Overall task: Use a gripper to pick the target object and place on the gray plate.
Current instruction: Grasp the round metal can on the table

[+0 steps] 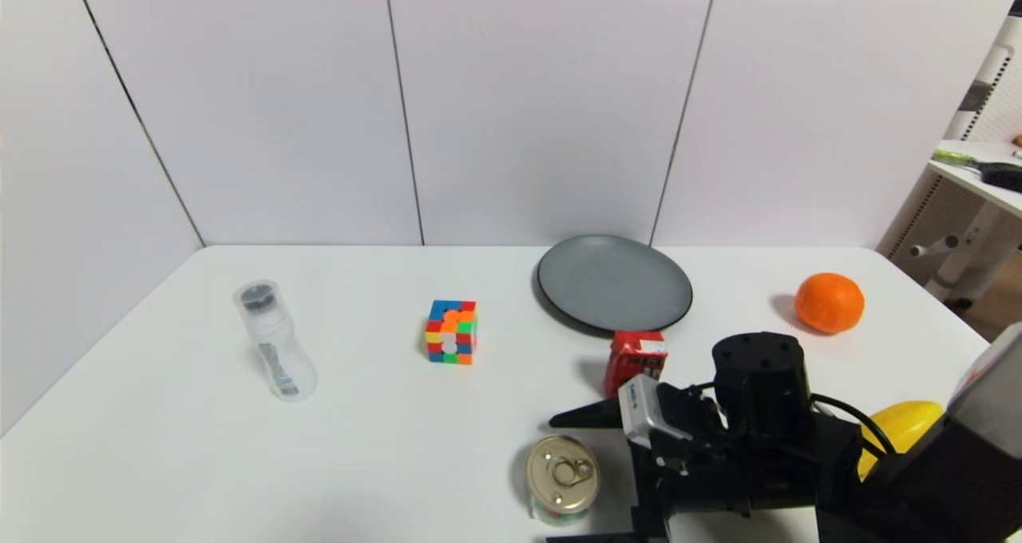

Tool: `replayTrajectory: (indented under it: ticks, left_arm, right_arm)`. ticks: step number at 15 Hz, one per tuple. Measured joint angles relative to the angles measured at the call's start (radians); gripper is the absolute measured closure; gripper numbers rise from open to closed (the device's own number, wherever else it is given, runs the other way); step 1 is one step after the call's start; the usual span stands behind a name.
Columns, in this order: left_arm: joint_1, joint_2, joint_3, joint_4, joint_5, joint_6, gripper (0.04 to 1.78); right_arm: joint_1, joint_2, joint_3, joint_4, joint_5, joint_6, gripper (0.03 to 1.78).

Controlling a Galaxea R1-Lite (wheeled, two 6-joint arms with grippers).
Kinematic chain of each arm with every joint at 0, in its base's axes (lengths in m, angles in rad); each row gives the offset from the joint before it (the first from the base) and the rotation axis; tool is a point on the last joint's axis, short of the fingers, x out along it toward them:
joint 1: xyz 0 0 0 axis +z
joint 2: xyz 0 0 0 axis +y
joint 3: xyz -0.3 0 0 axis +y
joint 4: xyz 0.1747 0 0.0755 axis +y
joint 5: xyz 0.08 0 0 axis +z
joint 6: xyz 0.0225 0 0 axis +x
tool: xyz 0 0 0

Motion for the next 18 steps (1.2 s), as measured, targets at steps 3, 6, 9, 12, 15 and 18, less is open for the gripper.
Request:
replayTrajectory:
  ticks: [3, 6, 9, 12, 15, 18]
  left_arm:
    - [0.000, 0.000, 0.000, 0.000, 0.000, 0.000, 0.13]
    - [0.000, 0.000, 0.000, 0.000, 0.000, 0.000, 0.13]
    - [0.000, 0.000, 0.000, 0.000, 0.000, 0.000, 0.13]
    - [0.000, 0.000, 0.000, 0.000, 0.000, 0.000, 0.13]
    - [0.000, 0.000, 0.000, 0.000, 0.000, 0.000, 0.13]
    - [0.000, 0.000, 0.000, 0.000, 0.000, 0.000, 0.13]
  right_arm:
    - [0.001, 0.013, -0.007, -0.001, 0.000, 0.002, 0.10]
    - [0.002, 0.028, -0.020, -0.003, 0.000, 0.002, 0.10]
    - [0.002, 0.041, -0.032, 0.000, 0.000, 0.009, 0.10]
    - [0.005, 0.050, -0.039, -0.001, 0.000, 0.011, 0.10]
    - [0.008, 0.058, -0.047, 0.002, -0.001, 0.013, 0.10]
    - [0.010, 0.063, -0.052, 0.004, -0.001, 0.013, 0.10]
